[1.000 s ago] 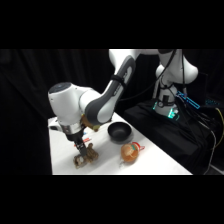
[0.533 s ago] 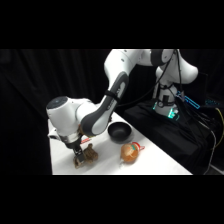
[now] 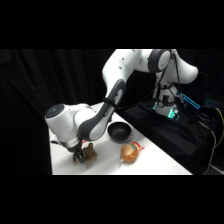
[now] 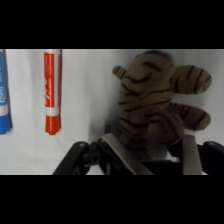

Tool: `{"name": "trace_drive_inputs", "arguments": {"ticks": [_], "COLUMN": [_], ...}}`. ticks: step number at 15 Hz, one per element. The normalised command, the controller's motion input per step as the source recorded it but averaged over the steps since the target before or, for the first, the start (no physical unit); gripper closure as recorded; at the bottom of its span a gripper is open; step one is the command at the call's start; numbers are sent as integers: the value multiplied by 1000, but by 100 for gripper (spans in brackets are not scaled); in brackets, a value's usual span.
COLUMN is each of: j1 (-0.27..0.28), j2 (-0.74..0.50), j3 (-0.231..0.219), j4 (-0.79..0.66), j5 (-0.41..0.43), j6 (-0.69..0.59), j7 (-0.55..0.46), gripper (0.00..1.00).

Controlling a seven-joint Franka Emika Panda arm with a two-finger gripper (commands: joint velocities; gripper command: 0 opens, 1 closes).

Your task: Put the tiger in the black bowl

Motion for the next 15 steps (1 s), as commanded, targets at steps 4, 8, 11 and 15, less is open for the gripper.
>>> {"name": "trace_drive_inputs", "arguments": {"ticks": [4, 8, 11, 15], "j1": [-2, 1, 8, 29], "j2": [187, 72, -200, -582], "j3": [-19, -16, 1, 4], "j4": [371, 268, 19, -373], "j5": [38, 39, 56, 47], "j6": [-195, -184, -245, -324], "j7": [30, 23, 29, 44], "gripper": [76, 94, 91, 91]}}
